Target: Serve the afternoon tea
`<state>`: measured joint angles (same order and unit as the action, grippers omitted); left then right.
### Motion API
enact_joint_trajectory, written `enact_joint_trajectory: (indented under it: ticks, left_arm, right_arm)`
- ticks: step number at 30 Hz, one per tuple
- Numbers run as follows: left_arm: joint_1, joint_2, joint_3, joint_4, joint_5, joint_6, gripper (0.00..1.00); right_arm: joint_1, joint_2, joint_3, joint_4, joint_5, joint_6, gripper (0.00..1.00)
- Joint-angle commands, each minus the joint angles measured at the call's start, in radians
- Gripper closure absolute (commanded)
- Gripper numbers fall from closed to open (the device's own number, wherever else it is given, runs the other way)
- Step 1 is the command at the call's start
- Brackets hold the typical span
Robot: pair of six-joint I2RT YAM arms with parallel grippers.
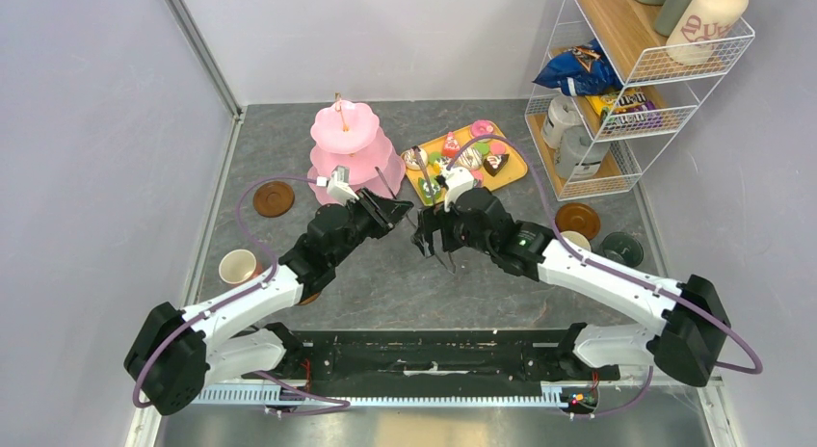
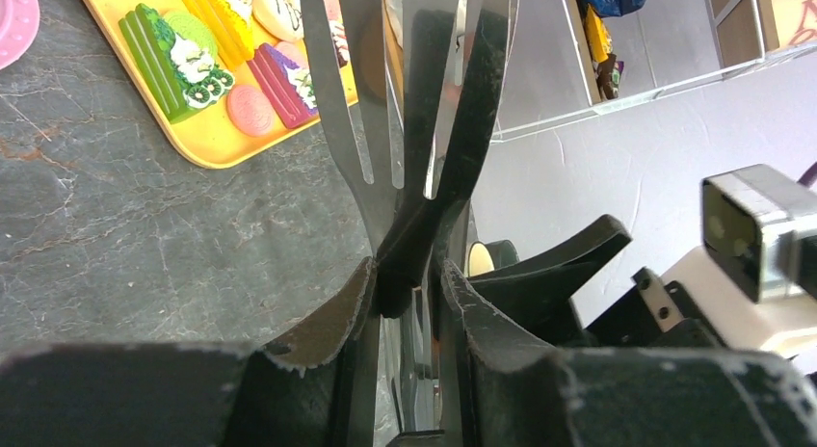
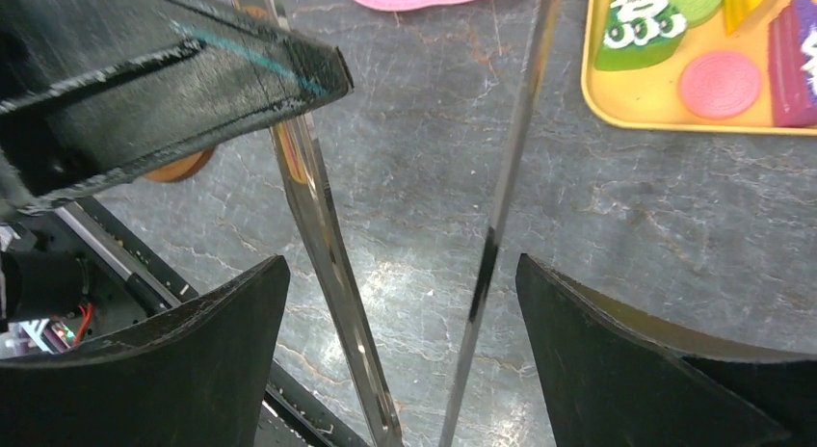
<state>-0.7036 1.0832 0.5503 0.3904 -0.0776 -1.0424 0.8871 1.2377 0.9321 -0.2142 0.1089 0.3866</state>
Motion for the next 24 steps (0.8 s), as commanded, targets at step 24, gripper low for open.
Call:
enact_joint_trajectory:
  ticks: [24]
  left_arm:
    - [-0.002,0.011,0.080,-0.097,-0.004,-0.094,0.94]
  right_arm:
    - [0.114,0.112,0.107,-0.031,0.126,-0.116,0.30]
